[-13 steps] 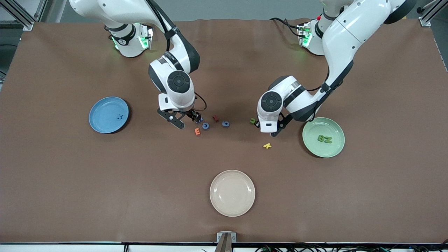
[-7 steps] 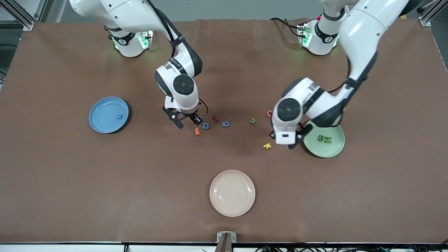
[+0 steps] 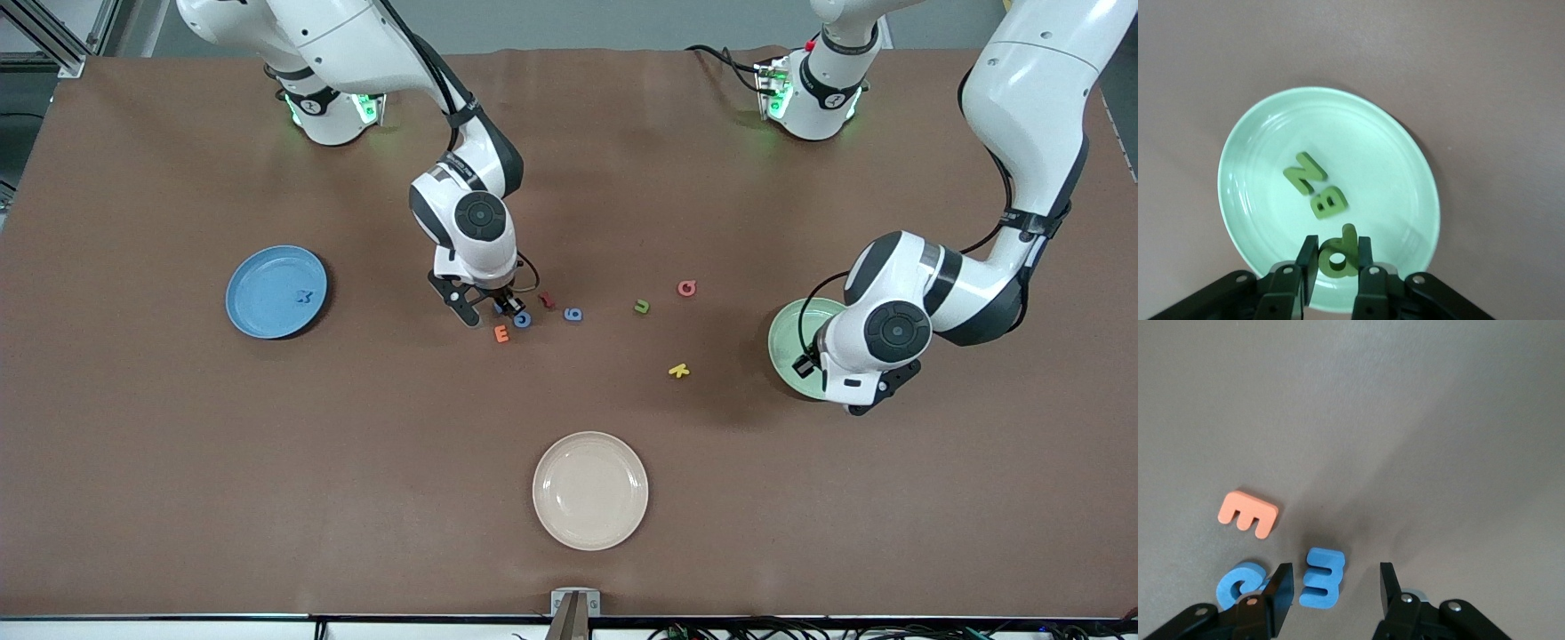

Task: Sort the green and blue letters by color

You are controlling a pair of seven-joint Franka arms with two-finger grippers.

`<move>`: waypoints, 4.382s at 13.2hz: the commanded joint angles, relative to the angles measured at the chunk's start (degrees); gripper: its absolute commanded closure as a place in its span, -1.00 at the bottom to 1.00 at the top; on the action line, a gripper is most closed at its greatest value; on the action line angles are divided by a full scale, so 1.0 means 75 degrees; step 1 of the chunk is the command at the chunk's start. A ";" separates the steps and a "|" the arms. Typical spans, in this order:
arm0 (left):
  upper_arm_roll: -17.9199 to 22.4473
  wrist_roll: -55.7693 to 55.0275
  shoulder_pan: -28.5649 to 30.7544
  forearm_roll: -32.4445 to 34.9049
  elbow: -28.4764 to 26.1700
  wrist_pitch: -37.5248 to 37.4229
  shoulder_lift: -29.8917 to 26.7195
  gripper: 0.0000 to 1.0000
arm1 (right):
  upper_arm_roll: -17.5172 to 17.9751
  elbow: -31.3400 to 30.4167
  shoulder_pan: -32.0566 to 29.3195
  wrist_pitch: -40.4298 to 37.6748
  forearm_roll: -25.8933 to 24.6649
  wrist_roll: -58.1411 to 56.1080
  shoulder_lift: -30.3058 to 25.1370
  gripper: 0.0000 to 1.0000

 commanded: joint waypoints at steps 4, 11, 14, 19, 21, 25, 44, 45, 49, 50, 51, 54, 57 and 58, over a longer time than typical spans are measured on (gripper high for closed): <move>-0.0079 0.0105 0.0455 0.1075 -0.1083 0.1153 -0.0008 0.37 | -0.0029 -0.0036 0.0147 0.0195 -0.0057 0.0255 0.0097 -0.05; -0.0558 -0.0094 0.0455 0.0961 -0.1143 0.0978 -0.0347 -1.00 | -0.0040 -0.0024 0.0124 -0.0003 -0.0162 -0.0013 0.0086 1.00; -0.1121 -0.1005 0.0409 0.0820 -0.1003 0.0966 -0.0325 -1.00 | -0.0052 0.0617 -0.0330 -0.2325 -0.0139 -0.2302 -0.0264 1.00; -0.1532 -0.2459 -0.0234 0.0820 -0.0944 0.0966 -0.0219 -1.00 | -0.0064 0.0272 -0.1445 -0.3964 -0.0150 -0.5154 -0.1447 1.00; -0.1532 -0.2975 -0.0679 0.0820 -0.0710 0.0966 0.0014 -0.99 | -0.0075 -0.0373 -0.1656 -0.3906 -0.0162 -0.5626 -0.2033 1.00; -0.1509 -0.3949 -0.1290 0.0866 -0.0183 0.0989 0.0483 -0.95 | -0.0075 -0.1732 -0.2393 -0.3615 -0.0477 -0.6867 -0.3181 1.00; -0.0596 -0.6527 -0.3926 0.0796 0.1599 0.1071 0.1632 -0.84 | -0.0005 -0.3282 -0.5526 -0.2008 -0.0877 -1.0984 -0.3829 -1.00; -0.0444 -0.6772 -0.4067 0.0785 0.1704 0.1060 0.1644 -0.83 | -0.0005 -0.3236 -0.5246 -0.2008 -0.0877 -1.0577 -0.3828 -1.00; -0.0360 -0.6915 -0.4209 0.0761 0.1787 0.1071 0.1761 -0.83 | -0.0017 -0.2605 -0.3887 -0.2066 -0.0096 -0.9088 -0.3631 -1.00; -0.0360 -0.6927 -0.4220 0.0749 0.1868 0.1071 0.1785 -0.83 | -0.0017 -0.2336 -0.3640 -0.2078 0.0291 -0.8748 -0.3432 -1.00; -0.0360 -0.6938 -0.4279 0.0761 0.1916 0.1071 0.1797 -0.83 | -0.0017 -0.2113 -0.3417 -0.2066 0.0492 -0.8397 -0.3291 -1.00; -0.0360 -0.6915 -0.4302 0.0761 0.1986 0.1211 0.1878 -0.83 | -0.0017 -0.1456 -0.2621 -0.2113 0.0611 -0.6619 -0.2869 -1.00; -0.0349 -0.6938 -0.4583 0.0773 0.2045 0.1446 0.2066 -0.82 | -0.0029 -0.0614 -0.1672 -0.2043 0.0611 -0.4100 -0.2144 -1.00; -0.0349 -0.6950 -0.4595 0.0761 0.2045 0.1458 0.2090 -0.80 | -0.0029 -0.0274 -0.1495 -0.2043 0.0611 -0.3466 -0.1851 -0.99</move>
